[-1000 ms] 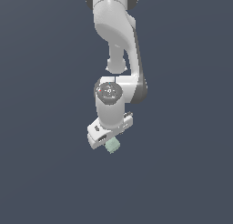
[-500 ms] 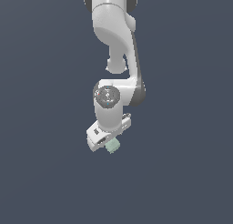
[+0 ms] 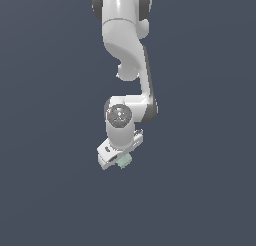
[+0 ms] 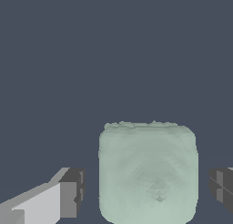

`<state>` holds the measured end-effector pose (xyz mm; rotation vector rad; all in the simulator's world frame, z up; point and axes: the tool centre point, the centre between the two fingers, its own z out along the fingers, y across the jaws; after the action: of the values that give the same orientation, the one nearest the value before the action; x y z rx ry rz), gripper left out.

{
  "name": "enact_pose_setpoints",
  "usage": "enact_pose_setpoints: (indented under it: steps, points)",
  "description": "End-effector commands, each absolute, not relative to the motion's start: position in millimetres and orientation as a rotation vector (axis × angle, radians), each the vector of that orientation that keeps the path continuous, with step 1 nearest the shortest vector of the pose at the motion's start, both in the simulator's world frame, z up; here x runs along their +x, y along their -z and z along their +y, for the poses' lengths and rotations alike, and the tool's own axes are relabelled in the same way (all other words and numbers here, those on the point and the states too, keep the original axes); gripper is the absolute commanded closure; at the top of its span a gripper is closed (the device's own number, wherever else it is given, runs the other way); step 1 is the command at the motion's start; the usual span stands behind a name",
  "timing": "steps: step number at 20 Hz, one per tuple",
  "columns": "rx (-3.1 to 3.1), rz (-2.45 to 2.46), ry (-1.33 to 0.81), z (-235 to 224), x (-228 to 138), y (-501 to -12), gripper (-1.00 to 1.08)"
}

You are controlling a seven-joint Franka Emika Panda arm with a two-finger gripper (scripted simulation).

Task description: Pick up the object and move it to a goal position.

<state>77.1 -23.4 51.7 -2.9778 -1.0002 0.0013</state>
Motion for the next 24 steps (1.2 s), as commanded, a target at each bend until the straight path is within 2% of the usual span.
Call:
enact_pose_setpoints:
  steps: [1, 6, 7, 24]
  points:
    - [-2.978, -1.001, 0.000, -23.4, 77.2, -42.4, -0.92]
    - [-2.978, -1.001, 0.000, -23.6, 78.7, -40.3, -0.92]
    - [-2.978, -1.001, 0.000, -23.6, 78.7, -40.3, 1.08]
    - [-2.978, -1.001, 0.000, -19.2, 73.5, -49.3, 1.08]
